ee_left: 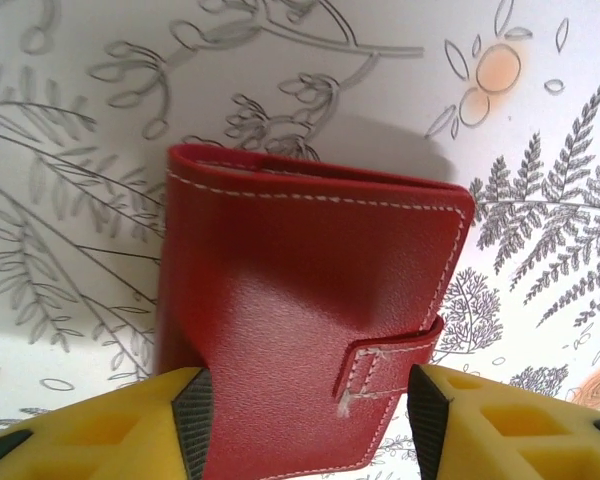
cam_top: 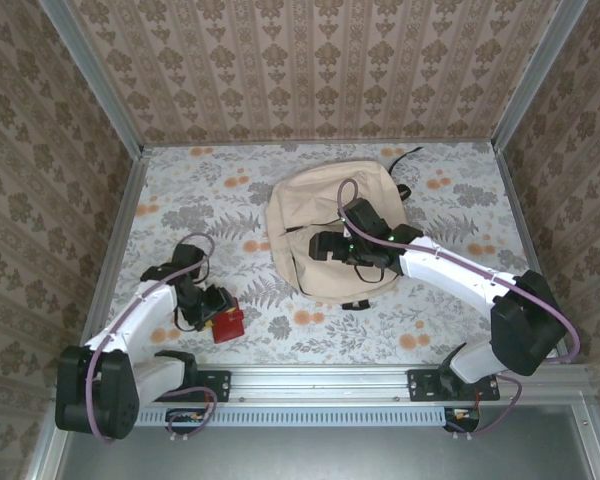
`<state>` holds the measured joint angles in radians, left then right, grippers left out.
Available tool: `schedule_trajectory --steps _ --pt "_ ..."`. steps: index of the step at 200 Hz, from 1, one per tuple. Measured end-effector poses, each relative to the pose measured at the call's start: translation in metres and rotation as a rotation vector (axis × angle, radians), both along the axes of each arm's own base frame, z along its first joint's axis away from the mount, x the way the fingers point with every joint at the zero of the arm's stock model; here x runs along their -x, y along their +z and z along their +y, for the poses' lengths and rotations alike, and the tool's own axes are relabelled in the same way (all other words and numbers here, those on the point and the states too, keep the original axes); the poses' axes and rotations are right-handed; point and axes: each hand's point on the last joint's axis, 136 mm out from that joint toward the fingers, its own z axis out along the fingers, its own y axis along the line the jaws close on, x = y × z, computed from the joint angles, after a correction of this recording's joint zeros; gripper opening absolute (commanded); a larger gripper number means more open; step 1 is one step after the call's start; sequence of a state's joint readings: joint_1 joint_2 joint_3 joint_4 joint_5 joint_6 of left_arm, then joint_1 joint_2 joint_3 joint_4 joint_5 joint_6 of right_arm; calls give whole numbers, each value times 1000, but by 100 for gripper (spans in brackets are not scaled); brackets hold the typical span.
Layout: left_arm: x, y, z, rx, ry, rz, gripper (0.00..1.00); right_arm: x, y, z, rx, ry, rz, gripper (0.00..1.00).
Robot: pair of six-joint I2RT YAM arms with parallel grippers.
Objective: Pack the student bag
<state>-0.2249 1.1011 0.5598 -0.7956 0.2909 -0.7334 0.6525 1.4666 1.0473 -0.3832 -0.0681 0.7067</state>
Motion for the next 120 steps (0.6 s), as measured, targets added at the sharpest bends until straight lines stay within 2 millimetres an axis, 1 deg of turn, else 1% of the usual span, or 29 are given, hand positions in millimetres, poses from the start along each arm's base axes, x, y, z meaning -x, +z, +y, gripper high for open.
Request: schedule_trajectory --steps 32,62,82,99,120 --pt "-2 -5 -21 19 -45 -2 42 -1 2 1 -3 -2 0 93" --pt "-8 -7 -49 73 -80 -22 41 0 1 1 -3 -2 1 92" --pt "-11 -8 -72 116 -112 -31 41 2 1 3 -3 3 4 92" --pt "-15 -7 -90 151 -142 -42 42 7 -1 5 4 15 14 91" --pt "-21 -3 -104 183 -164 -64 44 20 -3 13 13 42 29 88"
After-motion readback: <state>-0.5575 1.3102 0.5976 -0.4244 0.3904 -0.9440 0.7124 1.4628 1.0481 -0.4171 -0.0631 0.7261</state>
